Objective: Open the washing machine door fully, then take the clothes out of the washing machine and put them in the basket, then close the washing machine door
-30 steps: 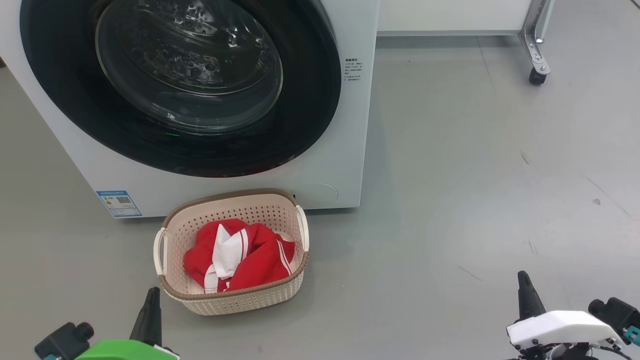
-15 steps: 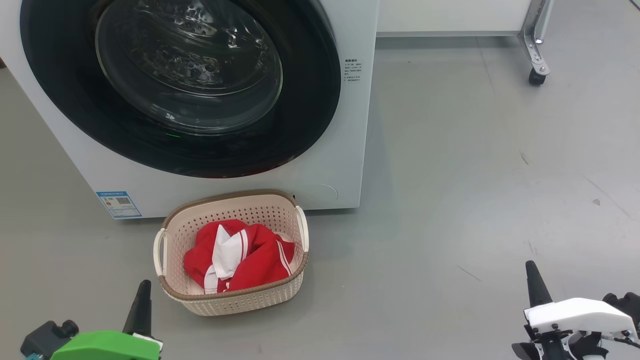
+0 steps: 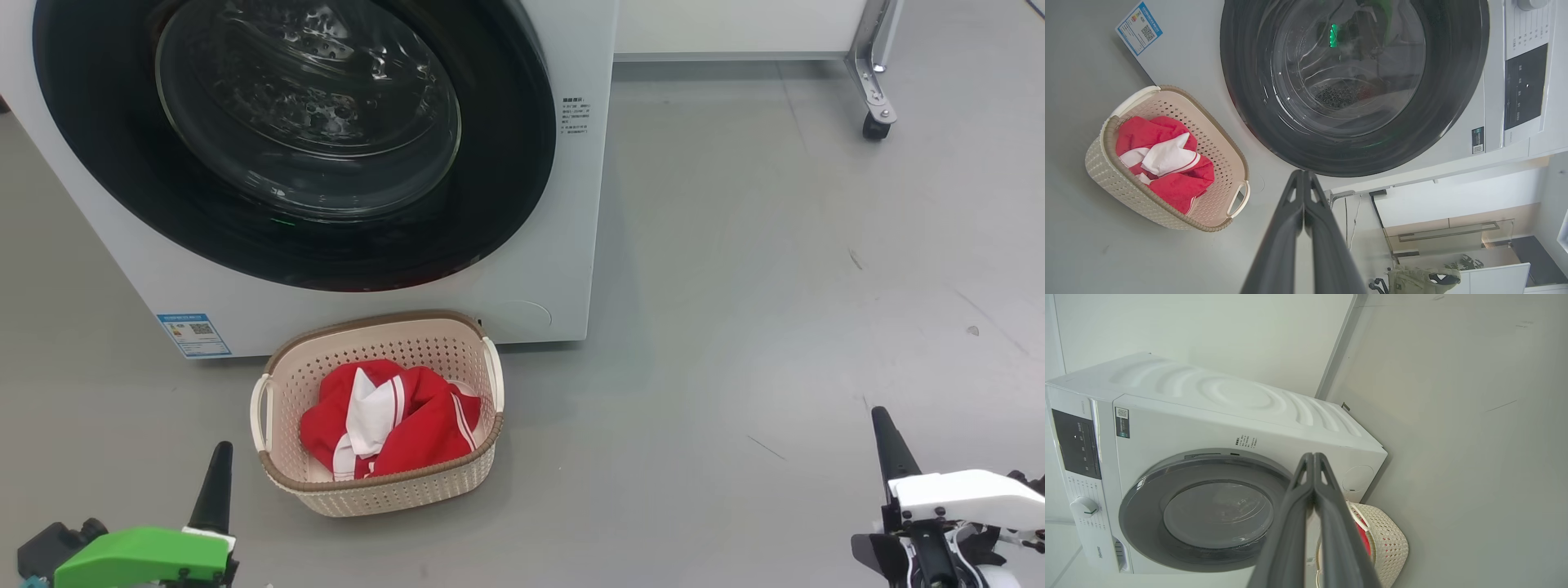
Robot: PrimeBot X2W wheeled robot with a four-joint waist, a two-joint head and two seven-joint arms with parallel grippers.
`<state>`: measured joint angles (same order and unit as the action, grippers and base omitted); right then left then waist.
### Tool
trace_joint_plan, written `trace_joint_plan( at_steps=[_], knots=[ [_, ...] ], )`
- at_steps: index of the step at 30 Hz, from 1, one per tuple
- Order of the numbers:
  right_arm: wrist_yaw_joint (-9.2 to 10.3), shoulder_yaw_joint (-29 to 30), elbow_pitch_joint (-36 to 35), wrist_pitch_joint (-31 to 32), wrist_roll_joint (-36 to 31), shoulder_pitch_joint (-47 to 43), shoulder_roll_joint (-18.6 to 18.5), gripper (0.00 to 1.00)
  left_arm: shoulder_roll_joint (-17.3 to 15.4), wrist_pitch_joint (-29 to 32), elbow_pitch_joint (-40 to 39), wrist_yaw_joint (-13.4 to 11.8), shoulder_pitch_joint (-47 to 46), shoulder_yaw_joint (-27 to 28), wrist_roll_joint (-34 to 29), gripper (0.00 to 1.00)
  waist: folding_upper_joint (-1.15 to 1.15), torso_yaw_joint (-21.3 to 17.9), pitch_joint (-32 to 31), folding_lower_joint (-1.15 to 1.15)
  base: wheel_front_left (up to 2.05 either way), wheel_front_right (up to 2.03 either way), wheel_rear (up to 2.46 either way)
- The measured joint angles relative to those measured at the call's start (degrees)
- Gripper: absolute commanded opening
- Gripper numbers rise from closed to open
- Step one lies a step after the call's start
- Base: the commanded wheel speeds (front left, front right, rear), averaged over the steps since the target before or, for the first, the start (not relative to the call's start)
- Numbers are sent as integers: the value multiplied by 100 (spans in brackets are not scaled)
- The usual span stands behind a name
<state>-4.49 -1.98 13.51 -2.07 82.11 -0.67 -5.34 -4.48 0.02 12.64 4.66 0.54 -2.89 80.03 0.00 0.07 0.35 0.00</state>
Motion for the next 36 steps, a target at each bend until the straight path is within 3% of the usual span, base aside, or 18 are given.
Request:
trace_joint_plan(
  at_steps=[20,36],
  knots=[
    [-196,308,86,296,1451,299,-75,0,-14,252,196,178,-289,278,1515,0,0,-6,-14,0,0,0,0],
    [-200,325,142,331,1477,350,-89,0,-15,254,247,216,-303,287,1529,0,0,-7,-17,0,0,0,0]
  ],
)
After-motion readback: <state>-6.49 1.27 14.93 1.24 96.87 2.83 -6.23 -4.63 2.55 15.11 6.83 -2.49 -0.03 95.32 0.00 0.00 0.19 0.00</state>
